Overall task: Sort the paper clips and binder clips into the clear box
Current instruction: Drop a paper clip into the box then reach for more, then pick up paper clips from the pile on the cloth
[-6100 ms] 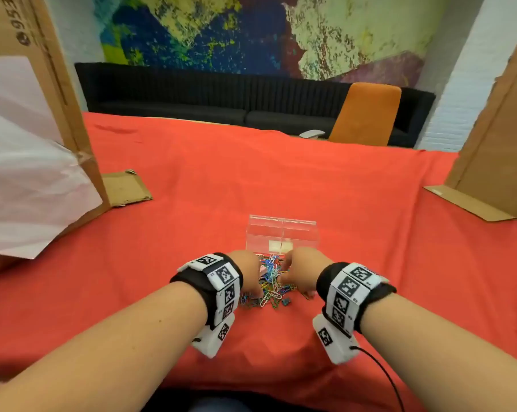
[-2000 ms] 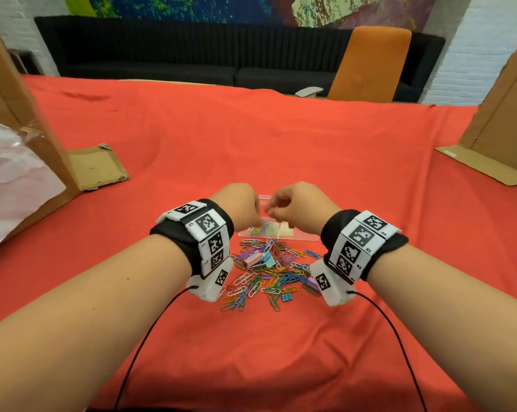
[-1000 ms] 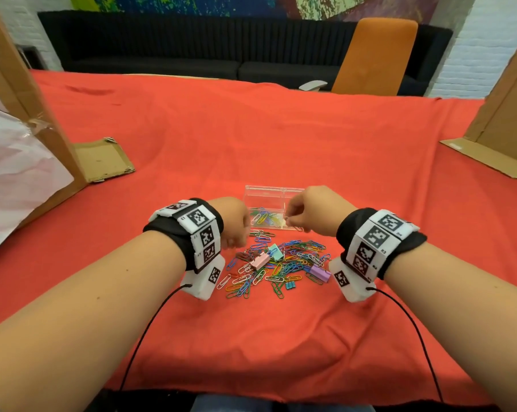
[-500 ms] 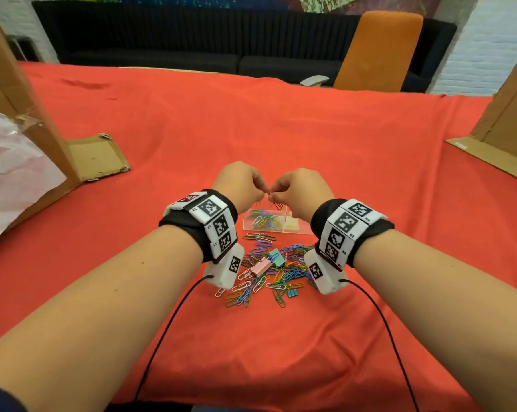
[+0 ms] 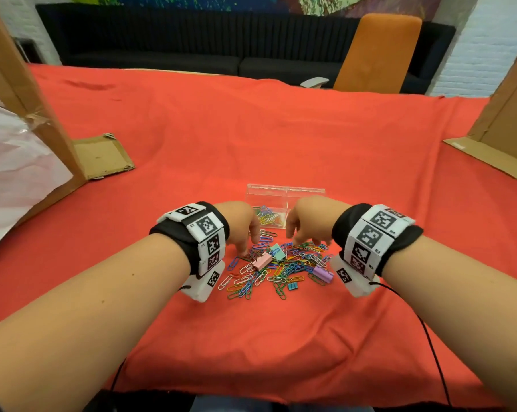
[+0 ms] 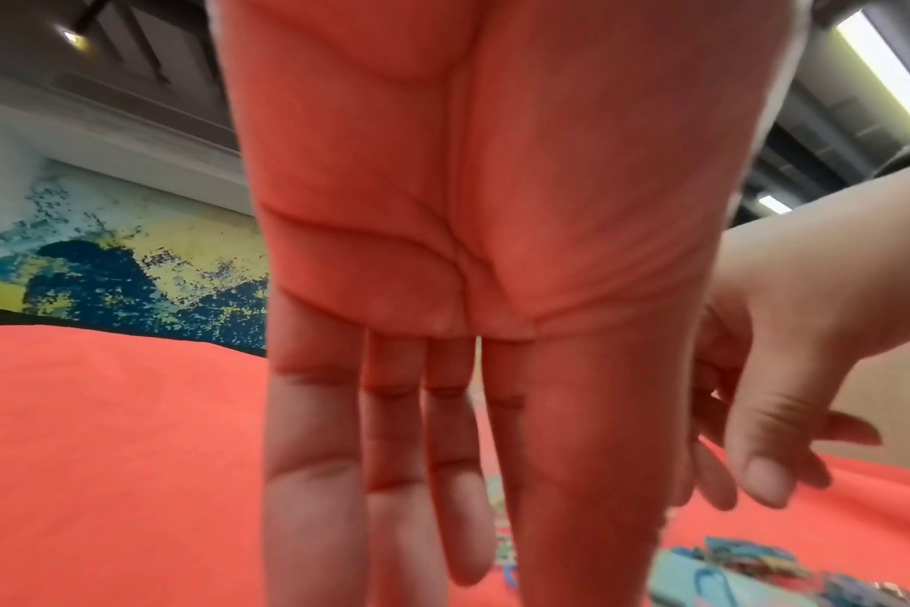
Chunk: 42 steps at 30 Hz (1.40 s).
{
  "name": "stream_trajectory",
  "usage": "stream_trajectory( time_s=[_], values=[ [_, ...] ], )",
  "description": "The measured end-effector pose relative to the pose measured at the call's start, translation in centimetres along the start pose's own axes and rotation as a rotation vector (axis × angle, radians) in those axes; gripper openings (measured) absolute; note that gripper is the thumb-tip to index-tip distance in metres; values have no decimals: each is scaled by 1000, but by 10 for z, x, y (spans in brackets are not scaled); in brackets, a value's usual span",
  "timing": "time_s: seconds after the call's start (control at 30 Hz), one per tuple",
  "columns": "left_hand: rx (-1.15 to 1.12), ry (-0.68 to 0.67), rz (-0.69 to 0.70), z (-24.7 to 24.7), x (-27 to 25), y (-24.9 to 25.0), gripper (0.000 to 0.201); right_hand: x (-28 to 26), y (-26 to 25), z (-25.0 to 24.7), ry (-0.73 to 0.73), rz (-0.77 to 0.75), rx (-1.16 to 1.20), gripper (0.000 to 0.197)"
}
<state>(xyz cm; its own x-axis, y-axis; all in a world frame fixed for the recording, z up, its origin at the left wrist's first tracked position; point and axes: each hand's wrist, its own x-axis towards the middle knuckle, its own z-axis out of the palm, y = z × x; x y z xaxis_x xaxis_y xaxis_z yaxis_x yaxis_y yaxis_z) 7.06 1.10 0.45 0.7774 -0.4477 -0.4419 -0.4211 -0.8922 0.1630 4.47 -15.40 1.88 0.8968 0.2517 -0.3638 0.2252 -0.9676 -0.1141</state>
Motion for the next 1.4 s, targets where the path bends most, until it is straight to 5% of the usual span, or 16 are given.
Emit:
stream_trajectory(
  time_s=[0.17, 0.4, 0.63, 0.8, 1.03, 1.4],
  values=[
    [25, -8, -53, 11, 1, 4, 42, 0, 4, 16, -40, 38, -114, 44],
    [-33, 17, -71, 17, 1, 7, 34, -2, -1, 19, -67, 58, -81, 32],
    [-56, 9, -91, 14, -3, 1, 37, -10, 9, 16, 73, 12, 9, 20],
    [-74, 102, -45, -8, -10, -5, 32, -14, 11, 4, 171, 5, 131, 19],
    [-180, 423, 42, -36, -3, 1, 27, 5, 5, -13, 444, 24, 285, 20],
    [-109, 512, 72, -22, 25, 1, 18, 38, 5, 0, 438, 62, 204, 30]
  ],
)
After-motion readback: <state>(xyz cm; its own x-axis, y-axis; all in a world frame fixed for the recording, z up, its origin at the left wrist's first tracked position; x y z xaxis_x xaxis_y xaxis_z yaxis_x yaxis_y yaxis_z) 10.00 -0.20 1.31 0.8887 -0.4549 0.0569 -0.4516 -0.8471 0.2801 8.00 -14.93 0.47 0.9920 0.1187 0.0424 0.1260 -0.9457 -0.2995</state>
